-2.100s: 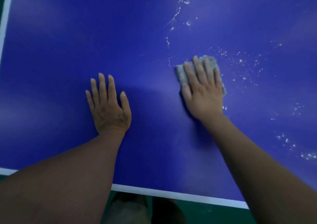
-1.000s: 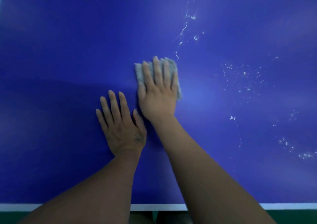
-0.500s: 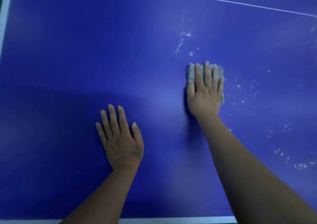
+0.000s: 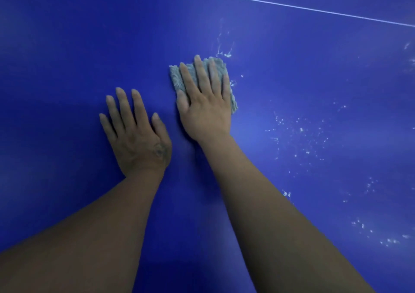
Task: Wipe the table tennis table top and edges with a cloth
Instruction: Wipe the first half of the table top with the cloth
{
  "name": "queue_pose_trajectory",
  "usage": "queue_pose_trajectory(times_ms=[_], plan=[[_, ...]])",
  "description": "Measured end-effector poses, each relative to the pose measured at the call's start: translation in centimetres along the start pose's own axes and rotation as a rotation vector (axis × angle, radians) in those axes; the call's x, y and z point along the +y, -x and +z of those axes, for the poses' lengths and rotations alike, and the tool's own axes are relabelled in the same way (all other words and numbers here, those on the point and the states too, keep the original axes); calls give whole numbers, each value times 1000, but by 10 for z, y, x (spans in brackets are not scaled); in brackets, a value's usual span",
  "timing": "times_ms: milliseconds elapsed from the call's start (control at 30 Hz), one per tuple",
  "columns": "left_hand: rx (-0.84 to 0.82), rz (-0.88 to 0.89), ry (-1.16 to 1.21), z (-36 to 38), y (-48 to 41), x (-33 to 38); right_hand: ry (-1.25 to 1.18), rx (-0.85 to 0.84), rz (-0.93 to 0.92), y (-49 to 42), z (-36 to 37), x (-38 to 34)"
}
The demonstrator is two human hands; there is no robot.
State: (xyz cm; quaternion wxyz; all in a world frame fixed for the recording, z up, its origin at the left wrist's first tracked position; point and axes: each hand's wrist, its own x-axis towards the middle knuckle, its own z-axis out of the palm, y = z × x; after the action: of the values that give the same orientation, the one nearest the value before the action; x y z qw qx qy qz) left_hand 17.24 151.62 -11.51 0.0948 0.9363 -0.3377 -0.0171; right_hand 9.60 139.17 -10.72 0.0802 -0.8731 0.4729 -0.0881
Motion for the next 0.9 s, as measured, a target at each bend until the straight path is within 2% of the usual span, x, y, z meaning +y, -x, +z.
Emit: queue_pose_trajectory(times_ms=[167, 267, 367, 533, 633, 767, 900], plan=[[8, -19, 55, -5, 2, 2, 99, 7, 163, 4, -18, 84], [-12, -30, 46, -6, 1, 4, 110, -3, 235, 24, -24, 107], [-37, -40, 41, -8, 1, 4, 111, -25, 231, 33, -19, 78], [-66, -47, 26, -7, -1, 3, -75, 16, -16, 0, 7, -19], [-55, -35, 25, -6, 0, 3, -142, 41, -15, -40, 14, -35], [-63, -50, 38, -8, 0, 5, -78, 62, 6, -75, 10, 10], [-79, -50, 48, -11, -1, 7, 121, -18, 253, -76, -13, 108]])
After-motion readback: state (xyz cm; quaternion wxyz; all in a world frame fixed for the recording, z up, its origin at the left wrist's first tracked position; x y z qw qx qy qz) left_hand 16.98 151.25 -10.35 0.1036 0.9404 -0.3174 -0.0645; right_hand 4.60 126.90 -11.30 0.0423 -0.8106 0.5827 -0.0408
